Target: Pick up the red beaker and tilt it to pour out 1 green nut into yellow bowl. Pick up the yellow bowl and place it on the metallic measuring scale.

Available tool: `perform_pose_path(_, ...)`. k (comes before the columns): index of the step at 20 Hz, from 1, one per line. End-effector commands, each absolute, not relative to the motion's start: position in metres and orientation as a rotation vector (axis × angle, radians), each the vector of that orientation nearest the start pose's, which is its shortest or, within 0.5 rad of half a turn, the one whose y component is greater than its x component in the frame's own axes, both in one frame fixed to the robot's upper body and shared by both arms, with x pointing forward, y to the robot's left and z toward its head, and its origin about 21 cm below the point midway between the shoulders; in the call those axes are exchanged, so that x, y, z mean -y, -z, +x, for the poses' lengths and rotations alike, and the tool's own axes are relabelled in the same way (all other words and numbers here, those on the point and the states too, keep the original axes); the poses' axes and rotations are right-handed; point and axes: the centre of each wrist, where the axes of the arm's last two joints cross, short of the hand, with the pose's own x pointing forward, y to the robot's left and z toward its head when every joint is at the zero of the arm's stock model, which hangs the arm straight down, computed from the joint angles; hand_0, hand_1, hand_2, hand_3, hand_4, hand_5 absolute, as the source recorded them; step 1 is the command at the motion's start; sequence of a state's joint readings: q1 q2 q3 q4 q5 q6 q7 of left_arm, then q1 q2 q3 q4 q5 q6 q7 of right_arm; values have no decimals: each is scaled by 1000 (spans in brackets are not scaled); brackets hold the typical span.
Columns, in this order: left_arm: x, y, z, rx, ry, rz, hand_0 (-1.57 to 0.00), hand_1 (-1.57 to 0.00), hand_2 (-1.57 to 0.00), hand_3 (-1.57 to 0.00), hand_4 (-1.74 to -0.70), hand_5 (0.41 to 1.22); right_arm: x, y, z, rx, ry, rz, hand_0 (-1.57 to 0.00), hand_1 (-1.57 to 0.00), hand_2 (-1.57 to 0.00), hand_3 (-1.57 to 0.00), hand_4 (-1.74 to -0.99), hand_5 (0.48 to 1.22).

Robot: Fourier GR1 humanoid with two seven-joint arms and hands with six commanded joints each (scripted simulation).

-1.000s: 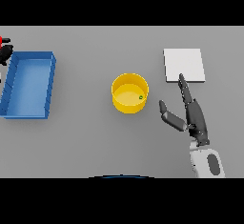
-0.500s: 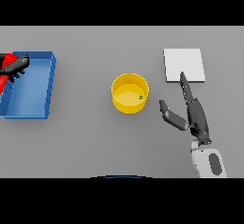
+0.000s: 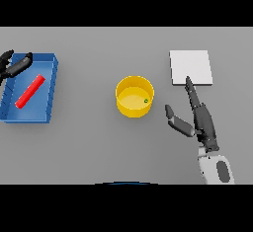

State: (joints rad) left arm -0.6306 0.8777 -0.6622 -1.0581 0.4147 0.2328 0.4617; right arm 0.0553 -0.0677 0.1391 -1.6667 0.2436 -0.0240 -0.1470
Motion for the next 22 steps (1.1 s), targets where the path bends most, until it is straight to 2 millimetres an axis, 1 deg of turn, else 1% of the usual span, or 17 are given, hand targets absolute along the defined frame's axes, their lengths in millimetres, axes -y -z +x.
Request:
perform_pose_path(1, -343, -94, 358, 986, 451, 646, -107, -94, -89, -75, -708, 647, 214, -9, 232, 1760, -330, -152, 1, 1, 1, 1, -1176, 688)
perform_pose_path(3, -343, -95, 359, 1020, 428, 656, -68, -60, -57, -48, -708, 658, 211, -10, 233, 1738, -345, -182, 1, 1, 1, 1, -1175, 672)
perform_pose_path(4, -344, -97, 359, 1060, 428, 656, -54, -48, -45, -38, -711, 663, 209, -13, 235, 1732, -387, -202, 1, 1, 1, 1, -1163, 677)
perform_pose_path(6, -343, -97, 358, 1090, 414, 652, -34, -30, -29, -24, -710, 679, 209, -18, 237, 1764, -484, -176, 1, 1, 1, 1, -1132, 703)
perform_pose_path(7, -342, -97, 356, 1093, 408, 656, -27, -24, -23, -19, -713, 685, 213, -22, 238, 1769, -547, -163, 1, 1, 1, 1, -1137, 717)
perform_pose_path(9, -341, -98, 356, 1097, 413, 658, -17, -15, -14, -12, -713, 683, 215, -30, 249, 1743, -740, -181, 1, 1, 1, 1, -1172, 728)
perform_pose_path(10, -340, -99, 356, 1110, 417, 648, -13, -12, -11, -9, -719, 676, 214, -39, 256, 1722, -850, -232, 1, 1, 1, 1, -1190, 716)
perform_pose_path(11, -340, -100, 357, 1116, 418, 634, -11, -9, -9, -7, -719, 670, 209, -43, 262, 1697, -964, -265, 1, 1, 1, 1, -1204, 708)
perform_pose_path(12, -338, -99, 357, 1121, 412, 624, -8, -7, -7, -6, -720, 667, 205, -51, 269, 1687, -1090, -296, 1, 1, 1, 1, -1216, 704)
perform_pose_path(14, -339, -96, 359, 1108, 405, 621, -5, -4, -4, -3, -719, 665, 195, -61, 280, 1673, -1317, -340, 1, 1, 1, 1, -1222, 701)
perform_pose_path(15, -339, -95, 357, 1116, 412, 621, -4, -3, -3, -2, -716, 667, 190, -62, 284, 1663, -1422, -351, 1, 1, 1, 1, -1233, 703)
perform_pose_path(17, -337, -93, 355, 1105, 420, 624, -2, -2, -2, -1, -712, 672, 181, -63, 292, 1630, -1611, -370, 1, 1, 1, 1, -1228, 703)
perform_pose_path(18, -336, -93, 357, 1107, 417, 615, -1, -1, -1, -1, -712, 676, 179, -65, 298, 1607, -1680, -378, 1, 1, 1, 1, -1223, 705)
perform_pose_path(19, -336, -97, 356, 1115, 417, 615, -1, -1, -1, 0, -713, 680, 175, -70, 302, 1587, -1741, -376, 1, 1, 1, 1, -1216, 706)
perform_pose_path(20, -339, -97, 353, 1116, 411, 619, -1, 0, 0, 0, -714, 682, 170, -70, 308, 1558, -1799, -373, 1, 1, 1, 1, -1213, 705)
perform_pose_path(22, -341, -101, 356, 1118, 405, 607, 0, 0, 0, 0, -719, 684, 163, -69, 316, 1514, -1896, -363, 1, 1, 1, 1, -1212, 705)
